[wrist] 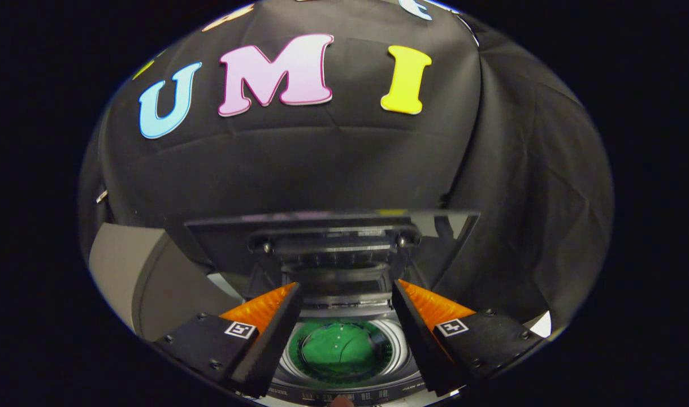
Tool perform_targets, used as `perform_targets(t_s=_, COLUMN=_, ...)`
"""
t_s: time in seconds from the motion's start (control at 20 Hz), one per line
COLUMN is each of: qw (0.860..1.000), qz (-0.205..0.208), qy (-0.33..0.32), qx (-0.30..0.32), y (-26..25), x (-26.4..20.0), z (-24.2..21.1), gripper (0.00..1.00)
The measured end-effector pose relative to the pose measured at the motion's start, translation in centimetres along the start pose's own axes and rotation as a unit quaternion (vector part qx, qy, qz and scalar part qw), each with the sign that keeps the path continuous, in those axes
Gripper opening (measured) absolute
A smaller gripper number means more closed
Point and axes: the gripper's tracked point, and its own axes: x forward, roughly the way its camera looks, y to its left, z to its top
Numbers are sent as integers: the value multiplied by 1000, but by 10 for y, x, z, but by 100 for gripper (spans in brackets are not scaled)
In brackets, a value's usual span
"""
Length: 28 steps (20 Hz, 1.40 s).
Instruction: Put the clothes into the washing machine and then close the washing machine lid.
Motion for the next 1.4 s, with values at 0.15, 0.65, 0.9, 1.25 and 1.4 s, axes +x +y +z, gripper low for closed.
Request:
perform_targets(t_s=0.15, qw=1000, qz=-1, qy=-25, qx=3, y=0, x=-2, z=33, gripper=99)
perform_targets(t_s=0.65, qw=999, qz=2, qy=-31, qx=22, y=-6, x=54, z=86, gripper=99)
perform_targets(t_s=0.9, qw=1000, qz=6, qy=-2, qx=22, y=-6, x=76, z=74, gripper=99)
perform_targets(t_s=1.25, qw=1000, qz=4, qy=-19, qx=18, y=-6, x=66, z=67, gripper=100)
perform_targets(t_s=1.4, qw=1000, qz=2, qy=-23, qx=18, y=-9, x=55, z=62, gripper=100)
